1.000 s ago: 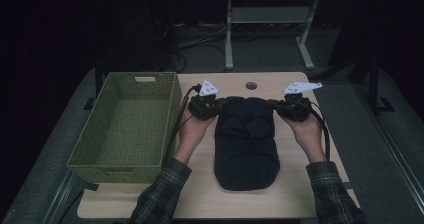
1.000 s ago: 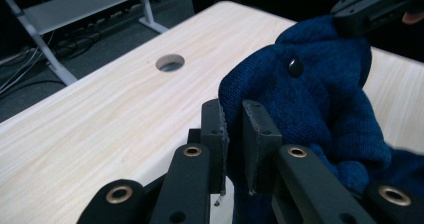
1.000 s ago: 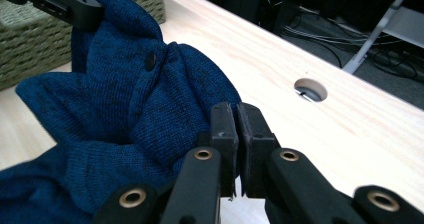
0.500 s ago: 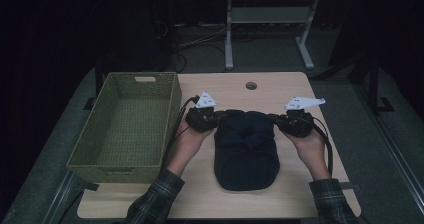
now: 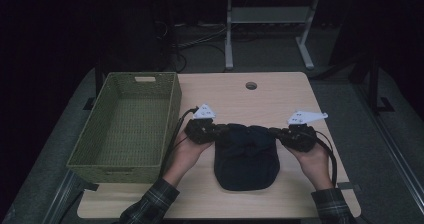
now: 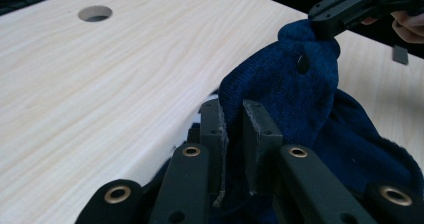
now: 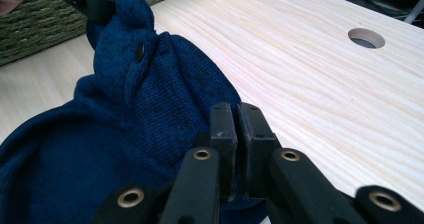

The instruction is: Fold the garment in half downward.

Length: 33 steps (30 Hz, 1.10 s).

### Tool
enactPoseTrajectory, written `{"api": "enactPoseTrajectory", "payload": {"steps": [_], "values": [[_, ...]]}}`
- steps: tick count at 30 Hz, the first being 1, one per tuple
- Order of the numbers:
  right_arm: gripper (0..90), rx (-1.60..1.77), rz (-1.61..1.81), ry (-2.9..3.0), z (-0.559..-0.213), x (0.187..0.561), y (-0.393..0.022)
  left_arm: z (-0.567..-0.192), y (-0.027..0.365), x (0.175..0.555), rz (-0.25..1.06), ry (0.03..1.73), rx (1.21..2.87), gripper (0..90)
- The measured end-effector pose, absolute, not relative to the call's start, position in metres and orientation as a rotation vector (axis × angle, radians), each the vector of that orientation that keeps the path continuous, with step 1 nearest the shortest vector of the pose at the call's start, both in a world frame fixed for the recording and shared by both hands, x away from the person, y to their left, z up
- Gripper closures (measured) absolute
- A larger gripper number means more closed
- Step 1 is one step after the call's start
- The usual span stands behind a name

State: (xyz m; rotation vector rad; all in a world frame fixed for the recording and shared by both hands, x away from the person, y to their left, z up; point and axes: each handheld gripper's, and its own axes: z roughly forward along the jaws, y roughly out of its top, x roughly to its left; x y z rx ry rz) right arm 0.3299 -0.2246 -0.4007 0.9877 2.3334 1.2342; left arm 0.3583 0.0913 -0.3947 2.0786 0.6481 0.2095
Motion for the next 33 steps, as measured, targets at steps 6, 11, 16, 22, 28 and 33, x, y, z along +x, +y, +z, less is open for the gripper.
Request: {"api": "enactPoseTrajectory", "payload": {"steps": [6, 11, 16, 22, 28, 33], "values": [[85.4, 1.010, 1.245, 2.355, -0.410, 0.312, -0.227, -0.399, 0.089, 0.347, 0.182, 0.617, 2.102, 79.7], [84.5, 1.005, 1.257, 2.365, -0.414, 0.299, -0.229, -0.400, 0.090, 0.337, 0.155, 0.609, 2.102, 78.9], [83.6, 1.001, 1.270, 2.378, -0.416, 0.288, -0.231, -0.403, 0.092, 0.322, 0.131, 0.593, 2.113, 78.1], [82.7, 0.996, 1.272, 2.398, -0.419, 0.278, -0.229, -0.409, 0.096, 0.310, 0.112, 0.588, 2.134, 77.4], [72.4, 1.006, 1.287, 2.409, -0.420, 0.272, -0.231, -0.408, 0.100, 0.305, 0.080, 0.595, 2.115, 66.5], [68.0, 0.985, 1.329, 2.381, -0.410, 0.269, -0.235, -0.396, 0.104, 0.305, 0.100, 0.595, 2.103, 57.0]]}}
